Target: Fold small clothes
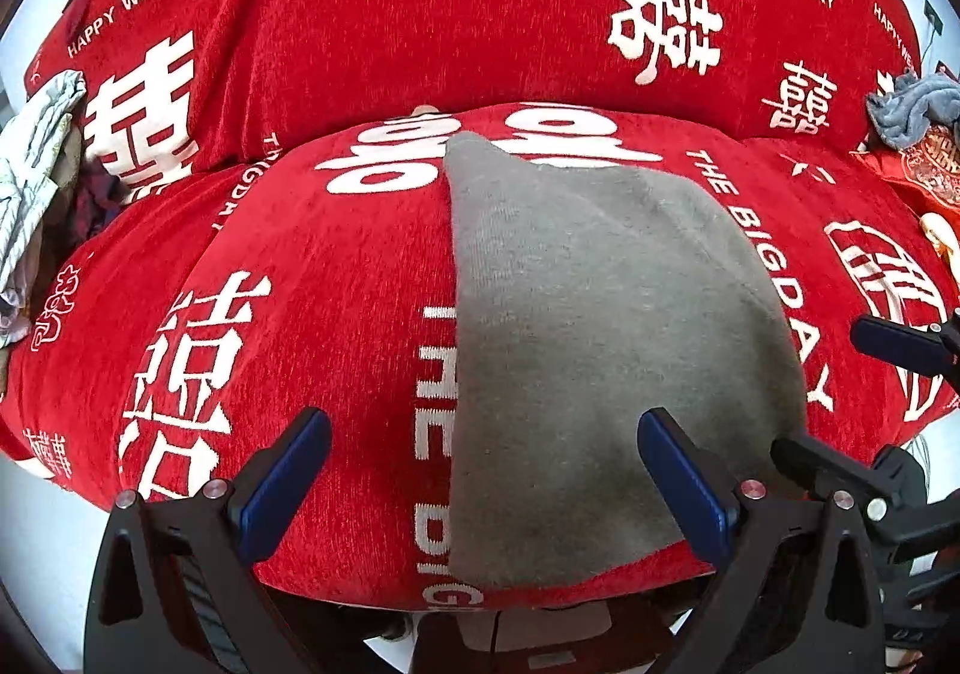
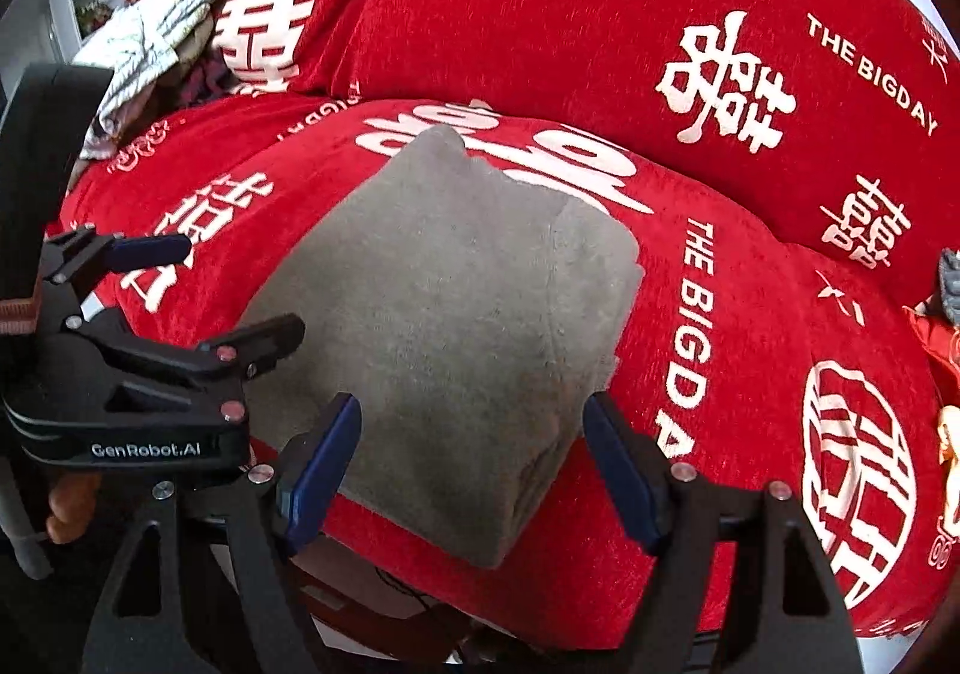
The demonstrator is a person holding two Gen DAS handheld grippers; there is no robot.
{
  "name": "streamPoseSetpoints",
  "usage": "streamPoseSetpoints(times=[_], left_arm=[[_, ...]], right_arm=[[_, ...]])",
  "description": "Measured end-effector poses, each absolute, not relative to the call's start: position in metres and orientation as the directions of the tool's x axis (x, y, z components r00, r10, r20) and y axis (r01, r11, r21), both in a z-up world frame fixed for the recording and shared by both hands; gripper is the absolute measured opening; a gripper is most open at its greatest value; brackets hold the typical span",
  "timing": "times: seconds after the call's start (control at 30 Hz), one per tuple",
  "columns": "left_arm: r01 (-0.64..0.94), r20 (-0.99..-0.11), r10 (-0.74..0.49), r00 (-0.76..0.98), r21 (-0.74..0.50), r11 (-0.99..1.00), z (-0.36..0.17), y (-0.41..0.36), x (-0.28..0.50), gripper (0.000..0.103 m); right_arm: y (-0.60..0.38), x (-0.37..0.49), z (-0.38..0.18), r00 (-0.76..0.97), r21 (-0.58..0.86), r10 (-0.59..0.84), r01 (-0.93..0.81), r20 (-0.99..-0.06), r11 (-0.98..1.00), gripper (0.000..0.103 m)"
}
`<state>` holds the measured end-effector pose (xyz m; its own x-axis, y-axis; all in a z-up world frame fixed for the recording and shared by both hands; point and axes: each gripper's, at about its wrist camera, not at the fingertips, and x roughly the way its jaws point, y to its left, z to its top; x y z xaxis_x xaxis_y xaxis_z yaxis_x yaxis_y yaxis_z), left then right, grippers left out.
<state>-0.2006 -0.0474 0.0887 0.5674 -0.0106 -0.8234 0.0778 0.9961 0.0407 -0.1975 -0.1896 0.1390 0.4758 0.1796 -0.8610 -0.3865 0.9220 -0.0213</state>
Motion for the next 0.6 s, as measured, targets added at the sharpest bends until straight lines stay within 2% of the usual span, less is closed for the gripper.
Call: streamPoseSetpoints(times=[0.23, 0.6], left_arm=[[0.053, -0.794, 0.04, 0.606, 0.091, 0.994, 0.0822, -0.0472, -0.1983, 0.102], [0.074, -0.804, 0.013, 0.594, 0.07, 0.995, 0.078, -0.0496, -0.1942, 0.102]], right_arm=[[-0.1867, -0.1909, 0.1317, 0.468, -0.049, 0.135, -0.361, -0.874, 0.931, 0.079], [-0.188, -0.1885, 0.1306, 0.467, -0.061, 0.123, -0.36, -0.876, 0.931, 0.079]])
